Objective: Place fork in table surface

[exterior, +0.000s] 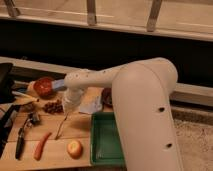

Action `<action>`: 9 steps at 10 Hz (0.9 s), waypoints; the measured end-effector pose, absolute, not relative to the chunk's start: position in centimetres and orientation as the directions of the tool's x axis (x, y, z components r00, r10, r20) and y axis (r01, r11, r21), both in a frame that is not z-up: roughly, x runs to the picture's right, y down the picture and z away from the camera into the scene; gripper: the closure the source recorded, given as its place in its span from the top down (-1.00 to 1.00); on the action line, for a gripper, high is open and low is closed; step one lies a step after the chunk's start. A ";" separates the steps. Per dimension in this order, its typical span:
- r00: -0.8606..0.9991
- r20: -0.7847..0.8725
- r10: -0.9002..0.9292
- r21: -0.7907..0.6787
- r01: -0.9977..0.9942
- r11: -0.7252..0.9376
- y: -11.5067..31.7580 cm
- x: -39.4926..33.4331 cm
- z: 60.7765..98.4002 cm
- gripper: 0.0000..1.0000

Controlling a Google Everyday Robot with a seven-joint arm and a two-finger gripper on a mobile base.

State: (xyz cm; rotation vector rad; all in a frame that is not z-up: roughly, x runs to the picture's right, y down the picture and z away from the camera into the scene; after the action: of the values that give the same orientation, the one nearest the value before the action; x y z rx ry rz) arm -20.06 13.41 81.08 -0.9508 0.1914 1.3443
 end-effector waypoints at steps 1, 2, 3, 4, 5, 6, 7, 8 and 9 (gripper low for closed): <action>0.268 -0.642 0.718 -0.469 -0.878 -0.092 14.5 -20.2 81.7 -1.00; 0.268 -0.661 0.701 -0.468 -0.878 -0.106 15.3 -20.2 82.0 -1.00; 0.266 -0.671 0.692 -0.468 -0.876 -0.117 15.7 -20.3 82.2 -0.99; 0.265 -0.681 0.683 -0.466 -0.876 -0.125 16.1 -20.2 82.4 -0.92; 0.264 -0.691 0.673 -0.463 -0.876 -0.132 16.5 -20.3 82.6 -0.73; 0.262 -0.700 0.664 -0.459 -0.878 -0.138 16.8 -20.3 82.9 -0.49; 0.261 -0.708 0.657 -0.455 -0.879 -0.142 17.1 -20.3 83.0 -0.29; 0.259 -0.715 0.650 -0.451 -0.880 -0.146 17.4 -20.3 83.3 -0.13; 0.259 -0.723 0.641 -0.449 -0.881 -0.150 17.9 -20.3 83.7 0.08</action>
State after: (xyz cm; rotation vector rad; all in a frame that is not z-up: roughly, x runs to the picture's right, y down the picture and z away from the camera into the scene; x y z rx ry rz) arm -20.27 17.91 83.66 -1.0717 0.2914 1.3582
